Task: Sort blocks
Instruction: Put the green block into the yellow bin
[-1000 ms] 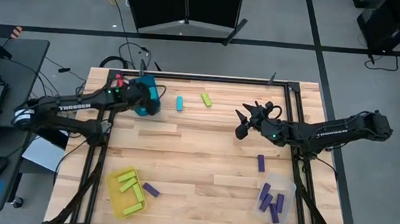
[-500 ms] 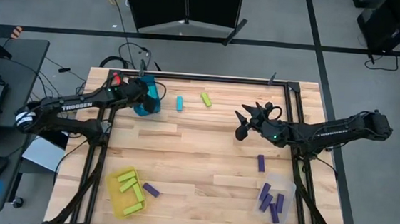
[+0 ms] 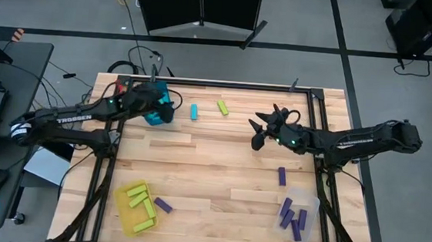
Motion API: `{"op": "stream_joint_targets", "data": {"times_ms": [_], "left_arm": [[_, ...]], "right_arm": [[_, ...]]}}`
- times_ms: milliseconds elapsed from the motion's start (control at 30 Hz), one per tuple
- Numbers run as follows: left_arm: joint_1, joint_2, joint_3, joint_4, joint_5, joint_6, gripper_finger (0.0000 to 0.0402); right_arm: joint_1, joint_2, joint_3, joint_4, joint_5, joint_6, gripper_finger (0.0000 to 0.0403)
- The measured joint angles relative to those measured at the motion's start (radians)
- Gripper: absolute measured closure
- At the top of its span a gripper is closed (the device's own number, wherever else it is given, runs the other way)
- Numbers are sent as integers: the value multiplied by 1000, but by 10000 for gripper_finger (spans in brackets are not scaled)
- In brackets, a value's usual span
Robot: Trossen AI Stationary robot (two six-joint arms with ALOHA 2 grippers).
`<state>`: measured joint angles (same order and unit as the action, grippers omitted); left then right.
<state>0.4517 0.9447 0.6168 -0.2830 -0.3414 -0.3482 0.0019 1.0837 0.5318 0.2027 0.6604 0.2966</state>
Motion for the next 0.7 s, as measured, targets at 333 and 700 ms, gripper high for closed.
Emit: {"op": "stream_joint_targets", "data": {"times_ms": [333, 700], "left_arm": [[-126, -191, 0, 32, 47, -20, 144], [-233, -289, 0, 27, 44, -48, 144]], "right_arm": [[-204, 299, 218, -18, -223, -9, 205], [-384, 689, 578, -224, -419, -12, 204]]}}
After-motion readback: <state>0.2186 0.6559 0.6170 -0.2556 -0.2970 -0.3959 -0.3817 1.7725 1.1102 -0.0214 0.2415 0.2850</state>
